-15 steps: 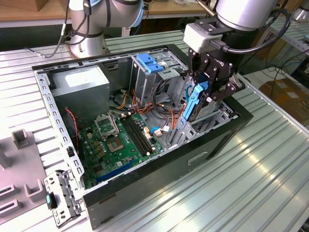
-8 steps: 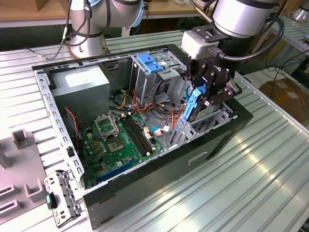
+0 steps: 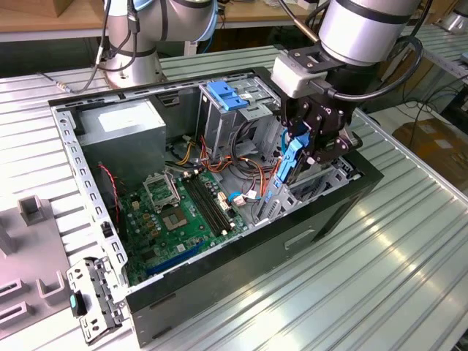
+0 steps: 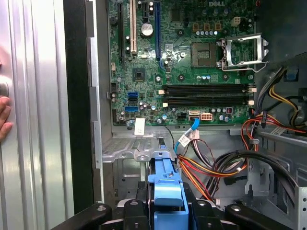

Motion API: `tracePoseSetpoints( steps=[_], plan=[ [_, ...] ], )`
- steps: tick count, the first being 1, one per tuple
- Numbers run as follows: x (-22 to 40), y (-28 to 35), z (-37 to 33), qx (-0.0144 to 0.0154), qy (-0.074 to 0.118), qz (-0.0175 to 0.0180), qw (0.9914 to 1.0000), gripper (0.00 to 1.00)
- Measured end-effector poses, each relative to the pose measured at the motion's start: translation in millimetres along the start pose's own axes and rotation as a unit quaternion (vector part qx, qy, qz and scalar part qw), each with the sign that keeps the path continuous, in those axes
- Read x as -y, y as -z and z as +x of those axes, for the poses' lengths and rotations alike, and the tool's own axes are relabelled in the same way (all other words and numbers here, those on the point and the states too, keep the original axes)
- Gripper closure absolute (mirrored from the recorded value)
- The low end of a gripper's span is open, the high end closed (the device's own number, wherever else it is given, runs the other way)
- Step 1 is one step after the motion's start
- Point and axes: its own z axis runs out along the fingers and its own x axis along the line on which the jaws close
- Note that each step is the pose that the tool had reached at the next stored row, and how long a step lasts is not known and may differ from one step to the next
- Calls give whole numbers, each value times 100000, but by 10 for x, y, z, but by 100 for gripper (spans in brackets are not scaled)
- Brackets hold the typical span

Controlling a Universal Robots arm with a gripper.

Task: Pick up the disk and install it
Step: 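Insert the disk into the insertion slot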

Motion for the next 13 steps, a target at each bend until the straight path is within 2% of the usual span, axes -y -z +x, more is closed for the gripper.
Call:
tracePoseSetpoints(
  steps=[5,6,9,11,12,13],
  plan=[
    [0,-1,0,-13,-1,1,100000,62],
    [0,-1,0,-20,1,0,100000,55],
    [0,-1,0,-40,1,2,100000,57],
    [0,-1,0,-49,2,0,100000,70],
    [0,-1,0,-54,0,2,100000,82],
    [0,-1,0,-55,1,3,100000,88]
  ],
)
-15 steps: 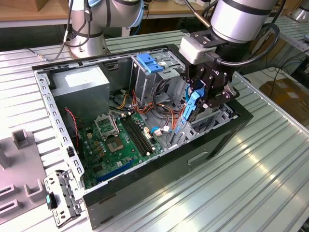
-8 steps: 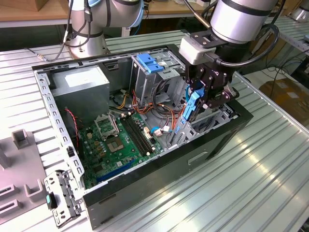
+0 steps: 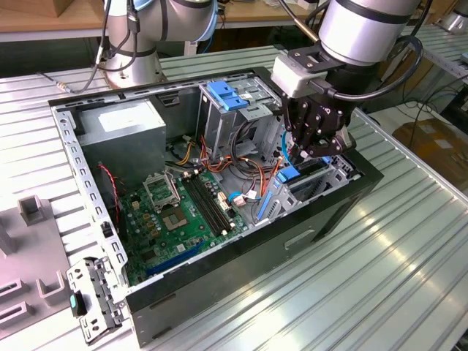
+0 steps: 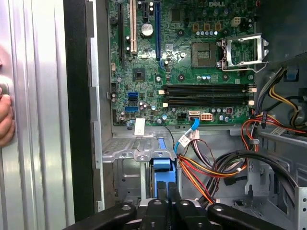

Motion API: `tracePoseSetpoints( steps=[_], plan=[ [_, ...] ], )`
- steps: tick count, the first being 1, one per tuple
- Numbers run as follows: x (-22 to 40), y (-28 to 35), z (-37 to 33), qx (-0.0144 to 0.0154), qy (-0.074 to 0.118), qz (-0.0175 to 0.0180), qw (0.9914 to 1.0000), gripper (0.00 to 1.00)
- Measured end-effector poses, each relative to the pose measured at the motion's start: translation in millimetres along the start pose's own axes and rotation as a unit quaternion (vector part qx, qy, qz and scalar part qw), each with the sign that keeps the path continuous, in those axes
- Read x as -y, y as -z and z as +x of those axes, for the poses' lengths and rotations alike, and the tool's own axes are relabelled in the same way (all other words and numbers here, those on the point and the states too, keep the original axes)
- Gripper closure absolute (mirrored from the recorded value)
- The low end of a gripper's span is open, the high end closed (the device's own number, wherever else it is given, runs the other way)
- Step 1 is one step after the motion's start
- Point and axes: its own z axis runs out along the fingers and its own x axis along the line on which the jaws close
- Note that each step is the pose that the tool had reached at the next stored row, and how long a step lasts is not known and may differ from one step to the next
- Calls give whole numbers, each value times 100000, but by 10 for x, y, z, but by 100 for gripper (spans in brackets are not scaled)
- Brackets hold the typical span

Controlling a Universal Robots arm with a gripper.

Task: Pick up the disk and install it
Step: 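Insert the disk into the insertion slot, then insert the first disk wire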

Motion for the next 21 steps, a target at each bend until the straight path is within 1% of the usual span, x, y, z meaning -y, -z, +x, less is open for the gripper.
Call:
tracePoseSetpoints(
  steps=[2,17,18,19,20,21],
  plan=[
    [0,0,0,-8,-1,-1,100000,89],
    [1,0,0,-99,-1,3,100000,89],
    [8,0,-1,-99,-2,3,100000,89],
    [36,-1,-3,-102,8,3,100000,89],
    [71,-3,-7,-102,18,2,100000,89],
    [122,-6,-16,-101,45,3,100000,89]
  ],
)
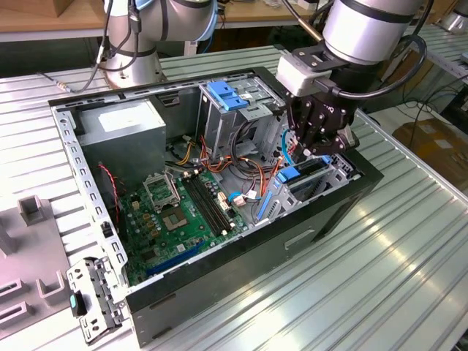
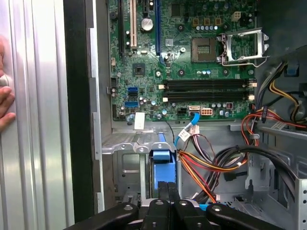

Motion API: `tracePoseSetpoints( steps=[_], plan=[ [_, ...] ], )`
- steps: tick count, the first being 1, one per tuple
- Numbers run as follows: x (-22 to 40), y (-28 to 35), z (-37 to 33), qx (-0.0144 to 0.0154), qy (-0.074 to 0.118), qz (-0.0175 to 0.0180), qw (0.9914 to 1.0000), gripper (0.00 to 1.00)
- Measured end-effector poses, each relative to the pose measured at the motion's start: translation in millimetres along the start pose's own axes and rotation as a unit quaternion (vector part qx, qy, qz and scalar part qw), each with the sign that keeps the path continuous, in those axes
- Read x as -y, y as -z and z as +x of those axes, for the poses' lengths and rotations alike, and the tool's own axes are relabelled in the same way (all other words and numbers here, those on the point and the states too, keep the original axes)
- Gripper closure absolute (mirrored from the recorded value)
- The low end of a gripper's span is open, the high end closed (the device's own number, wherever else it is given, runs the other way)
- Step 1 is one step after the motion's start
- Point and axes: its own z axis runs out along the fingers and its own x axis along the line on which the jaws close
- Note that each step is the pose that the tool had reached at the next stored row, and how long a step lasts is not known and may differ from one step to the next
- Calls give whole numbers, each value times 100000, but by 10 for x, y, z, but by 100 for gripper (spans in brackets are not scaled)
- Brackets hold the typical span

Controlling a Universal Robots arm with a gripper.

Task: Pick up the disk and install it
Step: 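Insert the first disk wire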

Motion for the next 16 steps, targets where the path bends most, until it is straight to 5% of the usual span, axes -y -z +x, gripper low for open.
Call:
tracePoseSetpoints(
  steps=[1,4,10,14,16],
  plan=[
    [67,-2,-10,1,367,2,99999,89],
    [82,42,-16,156,4092,22,99916,89],
    [108,90,-44,189,5336,-8,99857,89],
    [173,86,-53,282,7409,11,99725,89],
    [253,82,-63,346,8938,25,99599,89]
  ],
)
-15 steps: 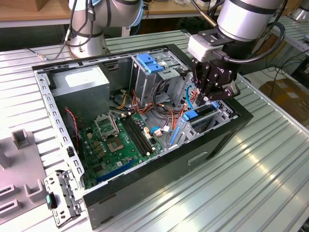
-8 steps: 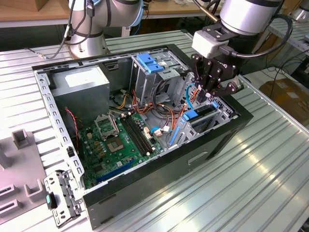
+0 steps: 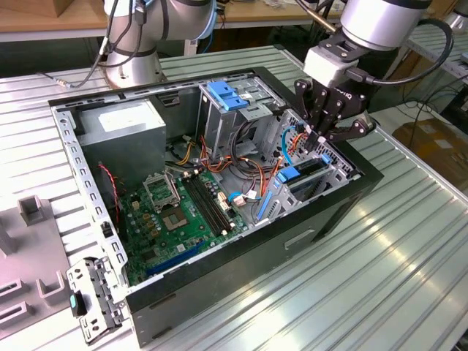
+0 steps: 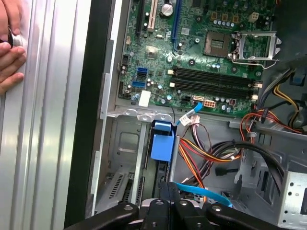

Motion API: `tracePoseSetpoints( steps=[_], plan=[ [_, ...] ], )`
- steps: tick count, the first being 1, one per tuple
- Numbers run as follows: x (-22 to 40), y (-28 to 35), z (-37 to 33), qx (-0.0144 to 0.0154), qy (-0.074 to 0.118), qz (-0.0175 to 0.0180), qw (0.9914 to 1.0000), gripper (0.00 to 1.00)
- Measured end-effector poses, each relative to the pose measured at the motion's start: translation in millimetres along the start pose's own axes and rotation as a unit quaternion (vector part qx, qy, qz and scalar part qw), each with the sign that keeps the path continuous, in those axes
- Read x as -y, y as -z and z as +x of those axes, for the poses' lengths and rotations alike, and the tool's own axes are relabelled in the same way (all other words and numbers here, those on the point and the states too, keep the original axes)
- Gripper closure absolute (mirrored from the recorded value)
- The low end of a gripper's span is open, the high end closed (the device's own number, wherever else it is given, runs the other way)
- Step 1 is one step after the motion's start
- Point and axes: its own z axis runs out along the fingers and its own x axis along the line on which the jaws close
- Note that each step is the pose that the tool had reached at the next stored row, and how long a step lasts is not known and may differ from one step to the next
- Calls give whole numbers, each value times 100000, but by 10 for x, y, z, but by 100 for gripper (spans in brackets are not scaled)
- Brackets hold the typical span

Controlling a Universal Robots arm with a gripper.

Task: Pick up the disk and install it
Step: 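Insert the first disk wire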

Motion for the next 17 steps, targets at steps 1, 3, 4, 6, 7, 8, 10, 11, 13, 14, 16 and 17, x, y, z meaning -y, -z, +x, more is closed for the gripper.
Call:
tracePoseSetpoints(
  steps=[1,3,4,6,7,8,10,11,13,14,16,17],
  plan=[
    [16,-1,0,10,262,2,100000,89],
    [46,-2,-1,31,743,6,99997,89],
    [54,-3,-1,47,1031,9,99995,89],
    [61,-3,0,117,2882,26,99958,89],
    [61,-3,0,144,3470,32,99940,89],
    [67,6,1,179,4505,30,99898,89],
    [71,38,0,197,4772,1,99886,89],
    [72,60,-3,121,4956,-20,99877,89],
    [76,85,-7,-126,5228,-69,99863,89],
    [85,86,-12,-159,5239,-77,99863,89],
    [108,86,-27,-163,5356,-79,99856,89],
    [129,85,-35,-155,5491,-77,99849,89]
  ],
)
